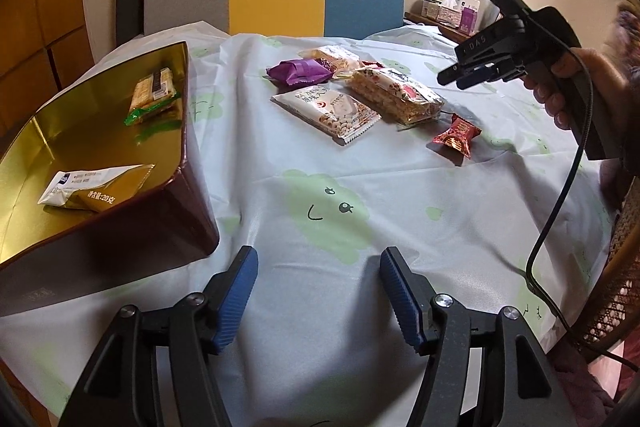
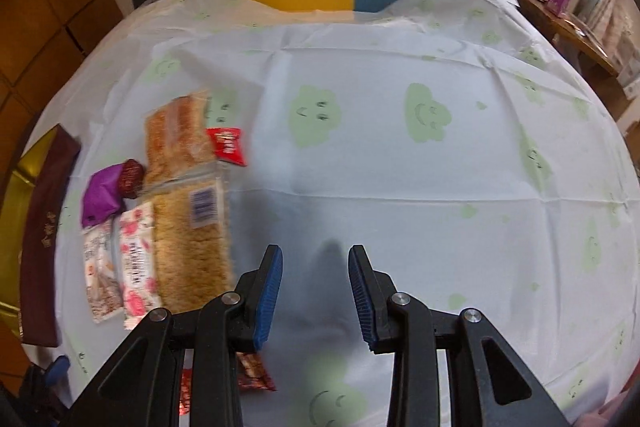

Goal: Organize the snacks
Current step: 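Grasp the purple wrapped candy with the left tool while the right tool approaches the rice-crisp bar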

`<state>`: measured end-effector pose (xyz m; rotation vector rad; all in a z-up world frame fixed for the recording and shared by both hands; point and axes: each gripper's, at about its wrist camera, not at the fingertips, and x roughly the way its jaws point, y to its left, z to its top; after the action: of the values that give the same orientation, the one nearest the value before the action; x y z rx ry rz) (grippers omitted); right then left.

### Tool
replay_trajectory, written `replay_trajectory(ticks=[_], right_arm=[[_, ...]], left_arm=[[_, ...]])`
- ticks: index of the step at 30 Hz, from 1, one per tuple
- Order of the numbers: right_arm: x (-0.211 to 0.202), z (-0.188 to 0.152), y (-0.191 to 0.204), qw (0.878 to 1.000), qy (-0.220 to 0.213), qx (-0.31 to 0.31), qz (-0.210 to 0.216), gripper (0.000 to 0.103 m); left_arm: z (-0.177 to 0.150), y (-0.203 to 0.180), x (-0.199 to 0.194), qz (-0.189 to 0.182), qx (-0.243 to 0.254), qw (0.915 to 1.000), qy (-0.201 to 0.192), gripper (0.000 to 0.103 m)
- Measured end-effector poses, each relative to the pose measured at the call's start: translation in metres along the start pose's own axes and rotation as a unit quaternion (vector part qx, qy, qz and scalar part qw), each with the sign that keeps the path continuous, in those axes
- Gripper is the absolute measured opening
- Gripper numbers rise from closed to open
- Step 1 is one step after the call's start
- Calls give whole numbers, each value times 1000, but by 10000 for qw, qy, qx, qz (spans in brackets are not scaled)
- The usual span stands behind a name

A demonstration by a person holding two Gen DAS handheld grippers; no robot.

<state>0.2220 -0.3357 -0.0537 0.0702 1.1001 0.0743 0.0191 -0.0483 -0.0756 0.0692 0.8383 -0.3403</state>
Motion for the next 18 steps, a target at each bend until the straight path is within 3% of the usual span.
replay_trajectory(ticks=[4,8,12,14,16,18], right_arm=[[-4,-3,10,9993,-73,-115,336,36],[-6,-6,30,9952,77,-372,897,52],[-7,-12,52,9952,-93,-918,333,52],[-13,-14,54,9945,-405,-961,0,52],[-20,-14,57,9920,-687,-1061,52,52],[-16,-16,64,9903,-653,-1229,13,52]], left_arm=[[0,0,0,37,-17,10000,15,66],[1,1,2,68,-83,9999,53,70],[1,2,2,79,-78,9999,58,71],[2,2,2,70,-94,9999,73,71],[2,2,2,82,-86,9999,78,71],[2,2,2,80,-95,9999,90,71]])
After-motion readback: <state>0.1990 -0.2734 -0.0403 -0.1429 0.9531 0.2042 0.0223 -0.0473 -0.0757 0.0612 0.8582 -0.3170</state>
